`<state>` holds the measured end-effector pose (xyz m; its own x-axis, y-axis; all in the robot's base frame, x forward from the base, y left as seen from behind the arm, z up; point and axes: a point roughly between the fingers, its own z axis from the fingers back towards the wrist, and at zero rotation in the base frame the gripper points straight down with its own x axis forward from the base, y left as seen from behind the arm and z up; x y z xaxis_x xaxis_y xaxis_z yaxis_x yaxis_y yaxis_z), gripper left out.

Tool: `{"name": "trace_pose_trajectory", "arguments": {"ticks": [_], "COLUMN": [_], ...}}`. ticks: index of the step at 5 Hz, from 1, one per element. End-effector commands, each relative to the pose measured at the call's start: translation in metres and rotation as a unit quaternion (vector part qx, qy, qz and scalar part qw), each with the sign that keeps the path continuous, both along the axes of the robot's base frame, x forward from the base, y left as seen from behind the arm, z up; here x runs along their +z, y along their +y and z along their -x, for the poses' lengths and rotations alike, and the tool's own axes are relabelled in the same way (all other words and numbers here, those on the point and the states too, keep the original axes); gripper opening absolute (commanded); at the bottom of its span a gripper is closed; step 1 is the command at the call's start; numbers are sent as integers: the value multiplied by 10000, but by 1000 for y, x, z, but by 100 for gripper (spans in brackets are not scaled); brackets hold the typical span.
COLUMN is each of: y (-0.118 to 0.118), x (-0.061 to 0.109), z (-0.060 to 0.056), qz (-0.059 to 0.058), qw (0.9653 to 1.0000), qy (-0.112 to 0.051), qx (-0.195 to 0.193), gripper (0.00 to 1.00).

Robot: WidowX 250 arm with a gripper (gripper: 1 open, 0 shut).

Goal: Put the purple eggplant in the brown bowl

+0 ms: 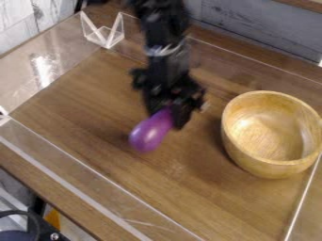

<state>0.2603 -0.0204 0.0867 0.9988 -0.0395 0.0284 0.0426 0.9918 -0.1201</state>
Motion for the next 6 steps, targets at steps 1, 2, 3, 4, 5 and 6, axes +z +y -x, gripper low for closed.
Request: {"name": "trace_pose_trajectory", "arguments": {"ticks": [1, 2, 3, 4, 5, 6], "y": [-34, -64, -81, -87, -91, -94], "x": [33, 44, 45, 42, 39, 35], "z": [-18, -29, -28, -28, -27, -26], "qz": [-5, -31, -44, -9, 35, 75], "qw": [9982, 9958, 9944, 9938, 9935, 9933], "qy": [-463, -589, -629, -627, -609, -589], "qx": [-387, -705, -849, -923, -964, -990], "gripper": [0, 0, 0, 0, 0, 0]}}
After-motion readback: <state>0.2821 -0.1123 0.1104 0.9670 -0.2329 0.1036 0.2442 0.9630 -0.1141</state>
